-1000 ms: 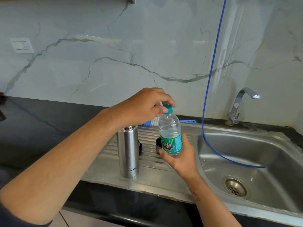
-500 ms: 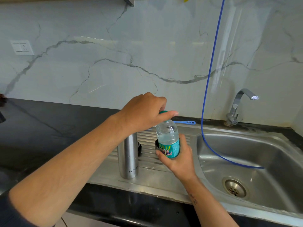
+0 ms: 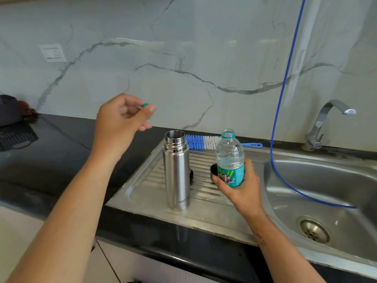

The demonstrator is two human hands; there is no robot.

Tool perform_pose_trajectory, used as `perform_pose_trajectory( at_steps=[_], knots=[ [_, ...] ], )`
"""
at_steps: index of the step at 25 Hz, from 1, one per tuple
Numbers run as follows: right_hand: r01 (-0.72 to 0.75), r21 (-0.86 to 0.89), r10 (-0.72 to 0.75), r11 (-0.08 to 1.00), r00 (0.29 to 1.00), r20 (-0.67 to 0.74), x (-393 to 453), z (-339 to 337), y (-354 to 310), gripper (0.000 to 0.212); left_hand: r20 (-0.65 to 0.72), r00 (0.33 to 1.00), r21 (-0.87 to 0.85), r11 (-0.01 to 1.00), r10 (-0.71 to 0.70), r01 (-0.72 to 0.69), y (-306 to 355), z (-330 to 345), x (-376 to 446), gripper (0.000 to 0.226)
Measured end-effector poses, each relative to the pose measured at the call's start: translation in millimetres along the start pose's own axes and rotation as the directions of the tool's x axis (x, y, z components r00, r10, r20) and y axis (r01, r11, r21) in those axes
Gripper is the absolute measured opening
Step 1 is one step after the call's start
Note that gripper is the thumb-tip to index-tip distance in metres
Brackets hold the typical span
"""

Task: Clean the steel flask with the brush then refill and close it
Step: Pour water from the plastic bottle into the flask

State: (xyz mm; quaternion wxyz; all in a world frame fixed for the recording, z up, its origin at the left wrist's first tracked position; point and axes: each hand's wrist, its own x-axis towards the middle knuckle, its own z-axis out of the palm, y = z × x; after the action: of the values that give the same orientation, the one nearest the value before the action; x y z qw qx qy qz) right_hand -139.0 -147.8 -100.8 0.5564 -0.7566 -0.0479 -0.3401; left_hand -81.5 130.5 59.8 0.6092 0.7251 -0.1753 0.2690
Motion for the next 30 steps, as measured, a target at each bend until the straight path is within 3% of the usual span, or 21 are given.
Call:
perform_pose_trajectory(
  at_steps=[5, 9, 13, 18, 24, 25, 27, 29, 30],
  knots=[
    [-0.008, 0.013, 0.008, 1.0, 1.0, -0.004, -1.2, 2.3, 0.2, 0.054, -0.061, 0.954, 0.315, 0.901, -0.292, 0.297, -110.4, -36.4, -43.4, 0.019],
    [-0.007, 0.015, 0.006, 1.0, 1.0, 0.017, -1.5, 2.0, -0.4, 0.055, -0.126, 0.915, 0.488, 0.779, -0.383, 0.393, -159.7, -48.5, -61.9, 0.025],
    [-0.008, 0.009, 0.008, 1.0, 1.0, 0.024, -1.5, 3.5, -1.4, 0.055, -0.174, 0.911, 0.553, 0.729, -0.373, 0.404, -180.9, -52.3, -59.7, 0.026],
    [-0.003, -0.014, 0.003, 1.0, 0.999, 0.037, -1.9, 2.4, -0.6, 0.054, -0.079, 0.922, 0.744, 0.594, -0.379, 0.308, -197.7, -52.2, -51.8, 0.044],
    [-0.018, -0.014, 0.019, 1.0, 0.998, 0.057, -1.1, 2.8, -0.2, 0.056, -0.022, 0.889, 0.833, 0.483, -0.457, 0.268, -200.6, -52.7, -47.7, 0.054],
    [-0.023, -0.013, 0.024, 1.0, 0.998, 0.058, -1.5, 3.0, -0.9, 0.055, -0.034, 0.9, 0.82, 0.502, -0.435, 0.274, -194.3, -50.3, -48.9, 0.056],
    [-0.031, -0.007, 0.031, 0.999, 0.998, 0.056, -2.0, 3.3, -1.6, 0.054, -0.057, 0.96, 0.66, 0.711, -0.274, 0.242, -168.3, -36.2, -54.4, 0.057],
    [-0.036, 0.002, 0.036, 0.999, 0.998, 0.052, -2.0, 2.9, -2.1, 0.053, -0.061, 0.98, 0.252, 0.947, -0.192, 0.201, -127.3, -6.5, -68.2, 0.062],
    [-0.043, 0.008, 0.043, 0.999, 0.998, 0.048, -2.5, 2.6, -2.1, 0.053, -0.023, 0.983, 0.044, 0.982, -0.181, 0.182, -113.1, 10.2, -78.6, 0.066]
  ],
)
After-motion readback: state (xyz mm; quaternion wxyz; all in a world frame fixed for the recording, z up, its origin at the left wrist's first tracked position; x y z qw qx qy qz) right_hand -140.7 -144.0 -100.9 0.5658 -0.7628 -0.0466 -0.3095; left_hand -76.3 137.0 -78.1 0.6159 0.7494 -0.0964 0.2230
